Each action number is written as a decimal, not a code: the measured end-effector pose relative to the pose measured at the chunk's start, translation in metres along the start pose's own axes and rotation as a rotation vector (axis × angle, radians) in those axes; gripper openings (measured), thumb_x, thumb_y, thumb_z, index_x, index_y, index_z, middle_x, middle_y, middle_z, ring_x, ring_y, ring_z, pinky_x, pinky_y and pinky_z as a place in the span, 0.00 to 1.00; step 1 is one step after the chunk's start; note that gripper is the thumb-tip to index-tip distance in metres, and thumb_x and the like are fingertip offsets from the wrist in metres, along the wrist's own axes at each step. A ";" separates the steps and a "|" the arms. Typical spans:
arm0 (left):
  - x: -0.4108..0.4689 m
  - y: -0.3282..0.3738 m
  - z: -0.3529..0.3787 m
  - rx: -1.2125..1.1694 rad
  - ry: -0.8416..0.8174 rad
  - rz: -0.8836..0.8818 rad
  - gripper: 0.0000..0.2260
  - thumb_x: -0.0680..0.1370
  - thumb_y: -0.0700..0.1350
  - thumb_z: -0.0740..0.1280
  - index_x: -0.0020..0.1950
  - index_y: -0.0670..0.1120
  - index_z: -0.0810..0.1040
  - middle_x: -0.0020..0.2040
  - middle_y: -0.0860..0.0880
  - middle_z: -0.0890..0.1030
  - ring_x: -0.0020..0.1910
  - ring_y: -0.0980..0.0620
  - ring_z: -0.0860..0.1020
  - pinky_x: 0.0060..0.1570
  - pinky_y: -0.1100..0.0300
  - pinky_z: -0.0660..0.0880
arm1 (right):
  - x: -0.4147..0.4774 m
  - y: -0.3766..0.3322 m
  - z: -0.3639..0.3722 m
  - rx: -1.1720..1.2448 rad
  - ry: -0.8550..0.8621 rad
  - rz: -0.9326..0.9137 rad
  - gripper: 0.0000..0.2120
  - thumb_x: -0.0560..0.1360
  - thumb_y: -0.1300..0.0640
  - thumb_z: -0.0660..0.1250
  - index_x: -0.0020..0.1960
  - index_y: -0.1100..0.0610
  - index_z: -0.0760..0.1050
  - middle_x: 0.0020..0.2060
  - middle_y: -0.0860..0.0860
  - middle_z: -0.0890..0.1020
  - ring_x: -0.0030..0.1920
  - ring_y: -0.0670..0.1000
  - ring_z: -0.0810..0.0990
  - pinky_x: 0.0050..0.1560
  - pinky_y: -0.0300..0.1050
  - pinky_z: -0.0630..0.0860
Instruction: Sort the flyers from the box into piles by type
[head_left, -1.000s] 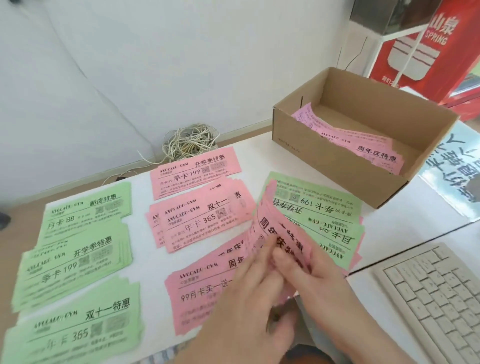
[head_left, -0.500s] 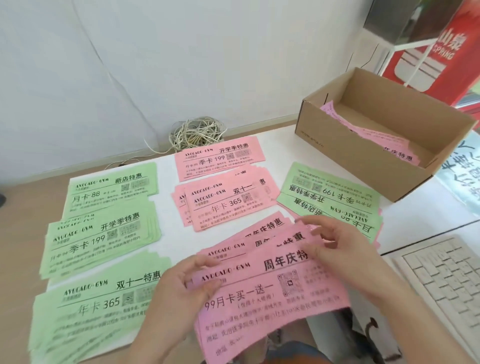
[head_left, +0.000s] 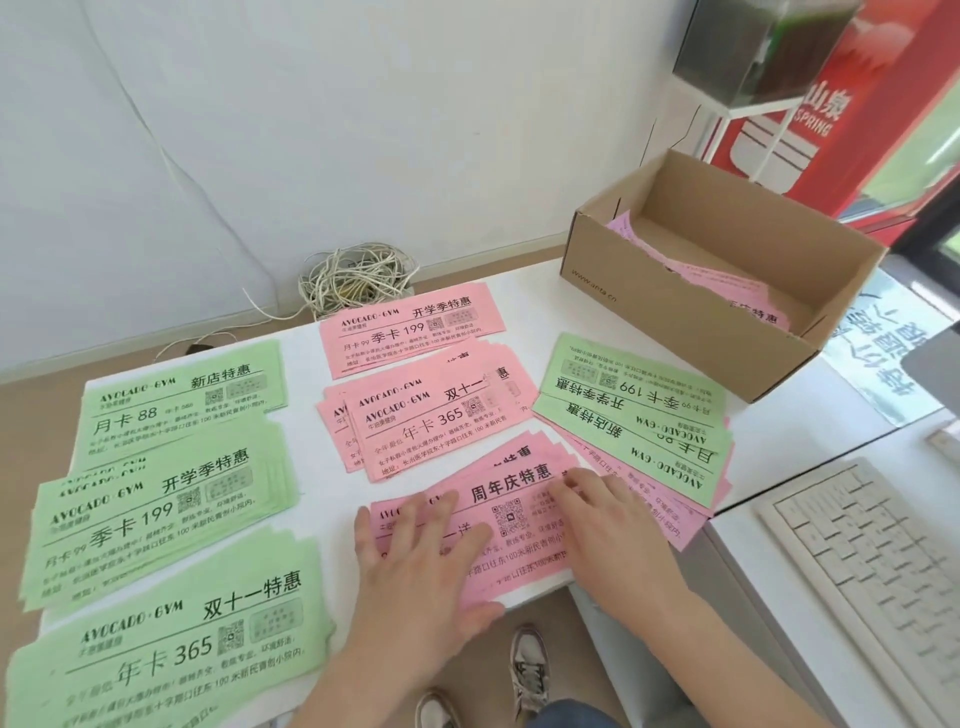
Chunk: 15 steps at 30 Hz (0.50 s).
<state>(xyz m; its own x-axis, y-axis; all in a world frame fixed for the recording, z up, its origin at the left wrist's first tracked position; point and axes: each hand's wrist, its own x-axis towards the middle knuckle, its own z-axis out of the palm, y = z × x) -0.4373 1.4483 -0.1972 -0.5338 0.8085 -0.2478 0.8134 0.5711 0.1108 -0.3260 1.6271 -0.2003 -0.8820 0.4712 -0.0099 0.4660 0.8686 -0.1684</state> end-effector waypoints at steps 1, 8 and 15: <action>0.000 0.000 -0.002 0.000 0.005 0.002 0.29 0.58 0.71 0.64 0.56 0.63 0.72 0.63 0.49 0.77 0.61 0.40 0.76 0.61 0.29 0.54 | -0.002 0.001 -0.002 -0.006 -0.034 -0.011 0.20 0.62 0.60 0.74 0.54 0.52 0.78 0.51 0.49 0.80 0.45 0.53 0.80 0.39 0.48 0.80; 0.004 -0.004 0.001 0.019 0.043 -0.032 0.31 0.53 0.69 0.71 0.52 0.61 0.72 0.59 0.48 0.80 0.55 0.41 0.79 0.63 0.32 0.54 | 0.012 0.032 -0.038 0.429 -0.176 0.097 0.17 0.79 0.53 0.60 0.67 0.46 0.71 0.61 0.39 0.73 0.60 0.43 0.71 0.61 0.39 0.69; 0.037 0.022 -0.036 -0.101 0.084 0.042 0.20 0.60 0.52 0.80 0.49 0.51 0.80 0.54 0.47 0.80 0.50 0.45 0.80 0.36 0.49 0.81 | 0.068 0.113 -0.052 -0.002 -0.297 0.215 0.31 0.74 0.53 0.63 0.74 0.51 0.57 0.74 0.54 0.58 0.74 0.57 0.54 0.69 0.57 0.64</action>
<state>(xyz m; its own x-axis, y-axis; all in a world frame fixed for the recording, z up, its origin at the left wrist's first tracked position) -0.4476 1.4957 -0.1692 -0.5210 0.8384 -0.1600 0.8102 0.5448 0.2164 -0.3294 1.7648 -0.1686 -0.7456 0.5783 -0.3311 0.6429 0.7550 -0.1290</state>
